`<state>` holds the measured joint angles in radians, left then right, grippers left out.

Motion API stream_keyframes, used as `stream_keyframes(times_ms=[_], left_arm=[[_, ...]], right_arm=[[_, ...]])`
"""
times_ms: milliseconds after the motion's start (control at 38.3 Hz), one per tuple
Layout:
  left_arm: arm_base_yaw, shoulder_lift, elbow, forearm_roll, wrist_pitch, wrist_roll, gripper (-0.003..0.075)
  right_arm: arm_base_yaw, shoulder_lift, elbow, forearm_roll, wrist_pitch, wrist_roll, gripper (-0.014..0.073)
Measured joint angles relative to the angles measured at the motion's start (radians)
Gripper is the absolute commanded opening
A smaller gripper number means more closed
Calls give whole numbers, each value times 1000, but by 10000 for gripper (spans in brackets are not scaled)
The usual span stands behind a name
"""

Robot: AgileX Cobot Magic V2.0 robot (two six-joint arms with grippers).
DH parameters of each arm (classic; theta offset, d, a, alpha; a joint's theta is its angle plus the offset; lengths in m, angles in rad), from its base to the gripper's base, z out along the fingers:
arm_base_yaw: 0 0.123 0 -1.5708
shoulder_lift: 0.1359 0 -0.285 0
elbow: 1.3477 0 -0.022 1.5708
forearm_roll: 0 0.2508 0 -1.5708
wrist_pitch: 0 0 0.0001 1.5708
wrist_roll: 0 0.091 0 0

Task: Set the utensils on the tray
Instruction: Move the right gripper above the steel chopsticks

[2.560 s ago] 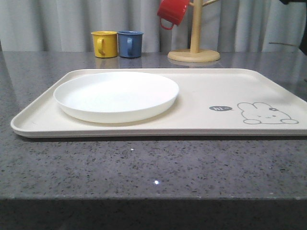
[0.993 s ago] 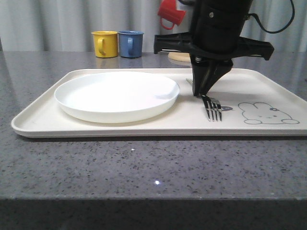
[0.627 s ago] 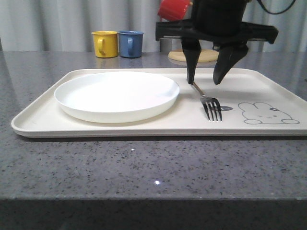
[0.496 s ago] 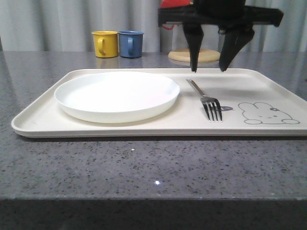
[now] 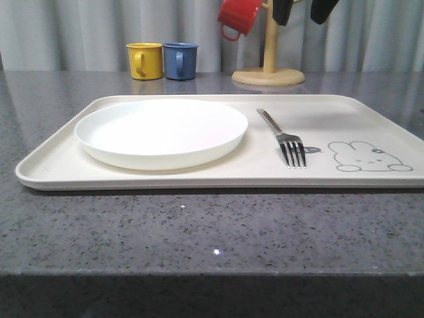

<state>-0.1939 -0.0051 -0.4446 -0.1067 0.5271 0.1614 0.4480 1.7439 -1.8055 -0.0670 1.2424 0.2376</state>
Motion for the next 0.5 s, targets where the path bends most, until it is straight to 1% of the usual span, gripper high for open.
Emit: stream_keyframes(times_ms=[78, 209, 496], left_arm=[[0, 0, 0, 0, 0, 0, -18], [0, 0, 0, 0, 0, 0, -18], [0, 0, 0, 0, 0, 0, -18]], right_arm=[[-35, -24, 32, 27, 0, -42, 407], [-110, -91, 101, 31, 1, -78, 407], [-360, -256, 264, 31, 5, -146, 400]])
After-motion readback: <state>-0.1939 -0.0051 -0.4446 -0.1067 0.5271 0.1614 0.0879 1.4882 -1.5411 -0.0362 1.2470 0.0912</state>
